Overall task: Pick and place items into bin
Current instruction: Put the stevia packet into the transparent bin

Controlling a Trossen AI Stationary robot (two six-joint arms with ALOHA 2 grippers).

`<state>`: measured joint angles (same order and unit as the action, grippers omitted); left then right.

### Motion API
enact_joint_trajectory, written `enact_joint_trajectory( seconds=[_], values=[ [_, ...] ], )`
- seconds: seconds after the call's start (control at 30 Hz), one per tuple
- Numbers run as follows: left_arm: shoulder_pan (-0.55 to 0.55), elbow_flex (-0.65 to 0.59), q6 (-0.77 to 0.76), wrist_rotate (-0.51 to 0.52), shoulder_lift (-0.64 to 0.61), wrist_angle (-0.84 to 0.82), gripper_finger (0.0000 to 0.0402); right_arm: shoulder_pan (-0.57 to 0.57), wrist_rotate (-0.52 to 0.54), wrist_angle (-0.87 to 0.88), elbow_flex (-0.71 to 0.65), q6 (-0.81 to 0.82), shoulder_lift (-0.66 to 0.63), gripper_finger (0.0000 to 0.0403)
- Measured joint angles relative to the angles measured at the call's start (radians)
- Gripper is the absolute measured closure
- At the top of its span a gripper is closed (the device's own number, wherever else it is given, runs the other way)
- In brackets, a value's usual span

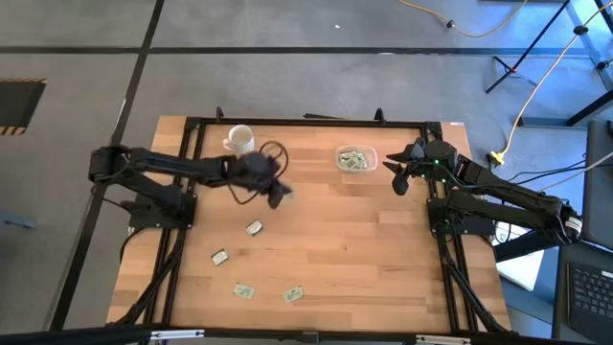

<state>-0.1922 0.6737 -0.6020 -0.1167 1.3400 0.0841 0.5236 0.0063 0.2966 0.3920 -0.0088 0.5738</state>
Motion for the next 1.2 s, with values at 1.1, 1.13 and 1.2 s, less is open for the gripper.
enact_joint_trajectory(
  seconds=[1.1, 1.13, 1.2],
  values=[
    [-0.185, 1.095, 0.499, 0.051, 0.930, -0.263, 0.0391, 0.000, 0.000, -0.015, 0.000, -0.026, 0.000, 0.0276],
    [-0.185, 1.095, 0.495, 0.052, 0.938, -0.263, 0.0392, 0.000, 0.000, -0.014, 0.000, -0.026, 0.000, 0.0276],
    [-0.185, 1.095, 0.495, 0.052, 0.952, -0.267, 0.0391, 0.000, 0.000, -0.014, 0.000, -0.026, 0.000, 0.0276]
  ],
)
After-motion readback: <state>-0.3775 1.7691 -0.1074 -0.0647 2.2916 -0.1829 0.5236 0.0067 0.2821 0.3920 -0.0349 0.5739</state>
